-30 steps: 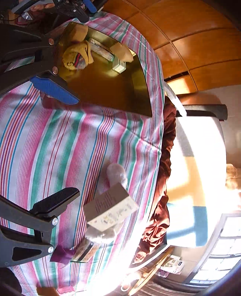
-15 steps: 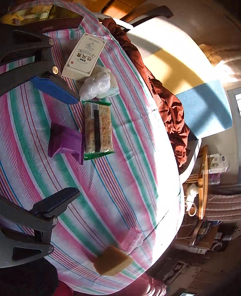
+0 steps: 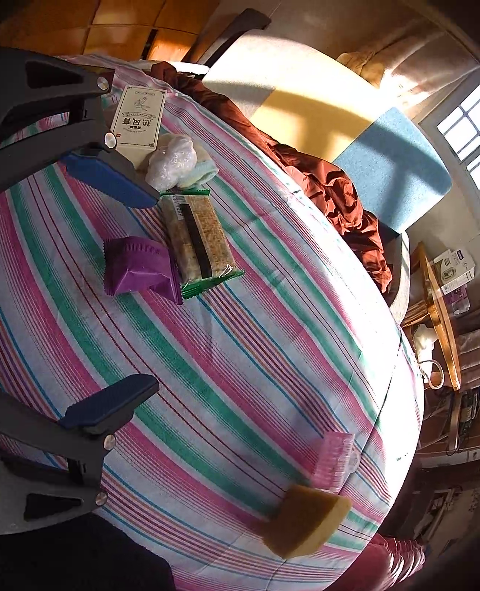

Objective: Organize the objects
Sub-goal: 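Lower the left tool onto the white printed box and close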

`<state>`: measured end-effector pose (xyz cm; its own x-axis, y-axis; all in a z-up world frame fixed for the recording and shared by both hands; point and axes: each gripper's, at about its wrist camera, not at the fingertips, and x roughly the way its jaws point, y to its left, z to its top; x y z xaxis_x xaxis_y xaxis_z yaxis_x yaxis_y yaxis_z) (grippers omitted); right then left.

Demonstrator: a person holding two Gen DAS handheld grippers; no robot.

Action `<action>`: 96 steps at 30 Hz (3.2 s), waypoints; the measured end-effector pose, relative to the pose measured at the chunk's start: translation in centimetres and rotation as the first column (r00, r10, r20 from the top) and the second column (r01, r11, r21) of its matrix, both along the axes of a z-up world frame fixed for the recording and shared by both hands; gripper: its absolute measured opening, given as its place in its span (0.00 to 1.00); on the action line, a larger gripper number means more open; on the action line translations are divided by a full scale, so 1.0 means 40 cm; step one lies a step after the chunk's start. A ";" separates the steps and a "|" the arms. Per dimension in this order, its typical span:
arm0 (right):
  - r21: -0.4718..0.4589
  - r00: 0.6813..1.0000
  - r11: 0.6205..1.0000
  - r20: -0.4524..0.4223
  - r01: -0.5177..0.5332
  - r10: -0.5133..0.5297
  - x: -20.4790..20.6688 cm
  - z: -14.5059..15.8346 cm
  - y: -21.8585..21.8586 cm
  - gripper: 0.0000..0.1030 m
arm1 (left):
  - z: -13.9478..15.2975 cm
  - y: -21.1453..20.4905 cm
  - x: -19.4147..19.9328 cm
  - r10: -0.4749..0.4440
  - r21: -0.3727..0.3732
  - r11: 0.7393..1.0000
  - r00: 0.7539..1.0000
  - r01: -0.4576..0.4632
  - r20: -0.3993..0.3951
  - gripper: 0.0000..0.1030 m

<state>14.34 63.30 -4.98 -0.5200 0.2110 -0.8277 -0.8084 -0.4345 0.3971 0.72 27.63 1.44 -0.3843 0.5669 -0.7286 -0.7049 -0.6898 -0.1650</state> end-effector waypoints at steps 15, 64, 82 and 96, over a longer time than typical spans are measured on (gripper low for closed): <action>-0.046 0.999 0.998 -0.027 -0.044 0.043 -0.010 -0.010 -0.003 0.90 | 0.006 0.314 -0.198 -0.065 -0.058 0.996 0.997 0.062 -0.052 1.00; -0.095 0.997 0.994 -0.054 -0.062 0.057 -0.010 -0.021 0.001 0.90 | -0.126 0.336 0.048 -0.479 0.006 0.877 0.873 0.481 0.090 1.00; -0.102 0.997 0.993 -0.058 -0.052 0.047 -0.009 -0.024 0.008 0.90 | -0.182 0.550 -0.030 -0.480 -0.213 0.853 0.876 0.476 0.035 0.69; -0.033 0.986 0.993 -0.130 -0.109 0.104 -0.016 0.017 -0.018 0.89 | -0.189 0.266 0.110 -0.281 -0.083 0.957 0.958 0.277 -0.053 0.49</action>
